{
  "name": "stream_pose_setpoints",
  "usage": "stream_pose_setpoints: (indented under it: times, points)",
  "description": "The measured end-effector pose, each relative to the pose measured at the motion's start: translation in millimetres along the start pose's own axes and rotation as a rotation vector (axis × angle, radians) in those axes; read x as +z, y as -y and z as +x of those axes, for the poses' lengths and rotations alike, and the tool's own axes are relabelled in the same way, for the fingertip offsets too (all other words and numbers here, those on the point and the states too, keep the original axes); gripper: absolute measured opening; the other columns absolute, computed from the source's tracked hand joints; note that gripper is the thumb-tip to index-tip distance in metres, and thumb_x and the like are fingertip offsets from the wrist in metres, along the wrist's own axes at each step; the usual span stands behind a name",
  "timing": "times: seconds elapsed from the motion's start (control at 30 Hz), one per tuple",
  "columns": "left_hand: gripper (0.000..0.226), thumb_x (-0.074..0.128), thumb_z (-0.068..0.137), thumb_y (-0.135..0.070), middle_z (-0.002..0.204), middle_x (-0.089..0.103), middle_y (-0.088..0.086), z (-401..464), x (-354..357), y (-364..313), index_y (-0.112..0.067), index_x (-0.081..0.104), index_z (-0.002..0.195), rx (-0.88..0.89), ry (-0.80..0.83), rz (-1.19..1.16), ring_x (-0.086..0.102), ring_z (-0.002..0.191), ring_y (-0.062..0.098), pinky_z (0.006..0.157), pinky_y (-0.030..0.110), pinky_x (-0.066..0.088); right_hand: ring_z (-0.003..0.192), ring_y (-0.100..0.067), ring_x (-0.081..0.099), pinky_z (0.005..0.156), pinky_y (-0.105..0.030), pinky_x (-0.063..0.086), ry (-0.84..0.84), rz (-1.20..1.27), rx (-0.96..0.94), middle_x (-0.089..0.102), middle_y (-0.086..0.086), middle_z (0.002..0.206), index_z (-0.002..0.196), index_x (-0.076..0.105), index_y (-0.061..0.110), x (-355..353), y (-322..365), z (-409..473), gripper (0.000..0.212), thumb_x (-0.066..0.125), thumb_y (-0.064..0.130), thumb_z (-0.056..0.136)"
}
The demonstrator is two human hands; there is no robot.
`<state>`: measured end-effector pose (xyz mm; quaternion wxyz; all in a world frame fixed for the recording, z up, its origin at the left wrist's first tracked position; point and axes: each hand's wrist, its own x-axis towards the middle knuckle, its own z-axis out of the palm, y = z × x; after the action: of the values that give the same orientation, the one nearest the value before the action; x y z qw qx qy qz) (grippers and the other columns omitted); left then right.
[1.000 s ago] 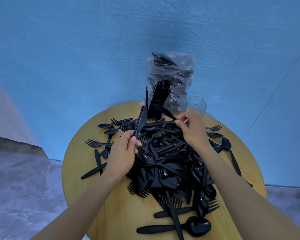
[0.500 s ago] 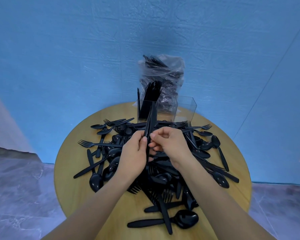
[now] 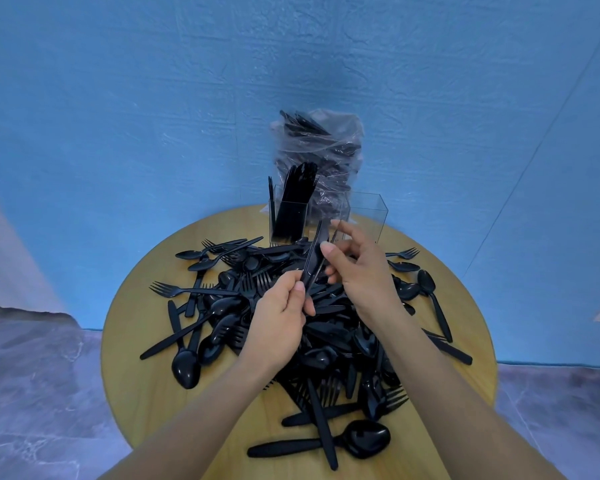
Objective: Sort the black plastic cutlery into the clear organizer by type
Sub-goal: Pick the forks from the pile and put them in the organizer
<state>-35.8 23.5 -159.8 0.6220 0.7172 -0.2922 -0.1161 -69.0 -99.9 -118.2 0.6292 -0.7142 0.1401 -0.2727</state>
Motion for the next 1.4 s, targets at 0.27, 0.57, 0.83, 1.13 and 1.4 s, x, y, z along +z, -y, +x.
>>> stream_pose_setpoints:
  times: [0.27, 0.57, 0.83, 1.13, 1.4]
  points:
    - [0.028, 0.033, 0.102, -0.027, 0.070, 0.050, -0.010, 2.3, 0.7, 1.2, -0.021, 0.049, 0.123, 0.051, 0.073, 0.197, 0.043, 0.057, 0.004, 0.059, 0.030, 0.041, 0.059, -0.008, 0.052, 0.051, -0.014, 0.041, -0.050, -0.179, -0.077, 0.054, 0.008, 0.093, 0.135, 0.044, 0.028, -0.4, -4.4, 7.3, 0.052, 0.065, 0.020, 0.088]
    - [0.023, 0.031, 0.102, -0.026, 0.068, 0.047, -0.007, 17.4, -14.1, 3.8, -0.021, 0.053, 0.108, 0.079, -0.029, 0.306, 0.041, 0.052, 0.002, 0.052, 0.023, 0.035, 0.086, -0.009, 0.057, 0.079, -0.021, 0.045, -0.030, -0.412, -0.078, 0.057, 0.008, 0.101, 0.136, 0.046, 0.024, -13.2, -14.8, 18.3, 0.042, 0.053, 0.026, 0.095]
    - [0.021, 0.028, 0.102, -0.025, 0.071, 0.047, -0.003, 32.2, -44.1, 11.6, -0.019, 0.048, 0.097, 0.037, -0.282, 0.385, 0.039, 0.054, 0.009, 0.053, 0.028, 0.031, 0.117, -0.022, 0.047, 0.097, -0.028, 0.035, -0.025, -0.788, 0.003, 0.051, -0.003, 0.122, 0.118, 0.060, 0.019, -37.0, -35.6, 27.3, 0.027, 0.059, 0.020, 0.091]
    - [0.019, 0.031, 0.102, -0.020, 0.071, 0.050, -0.005, 33.2, -106.4, 34.8, -0.017, 0.048, 0.095, -0.030, -0.470, 0.431, 0.044, 0.057, 0.011, 0.051, 0.025, 0.031, 0.095, -0.016, 0.055, 0.086, -0.027, 0.045, 0.380, -0.785, -0.159, 0.061, -0.002, 0.104, 0.109, 0.065, 0.010, 83.3, -26.7, 60.2, 0.019, 0.057, 0.014, 0.093]
    - [0.020, 0.031, 0.102, -0.020, 0.077, 0.054, 0.000, 28.9, -156.3, 69.5, -0.020, 0.050, 0.099, -0.111, -0.533, 0.404, 0.049, 0.067, 0.014, 0.058, 0.025, 0.037, 0.108, -0.026, 0.053, 0.086, -0.033, 0.046, 0.565, -1.018, -0.219, 0.058, -0.008, 0.116, 0.112, 0.063, 0.011, 165.9, -43.4, 80.1, 0.021, 0.058, 0.011, 0.091]
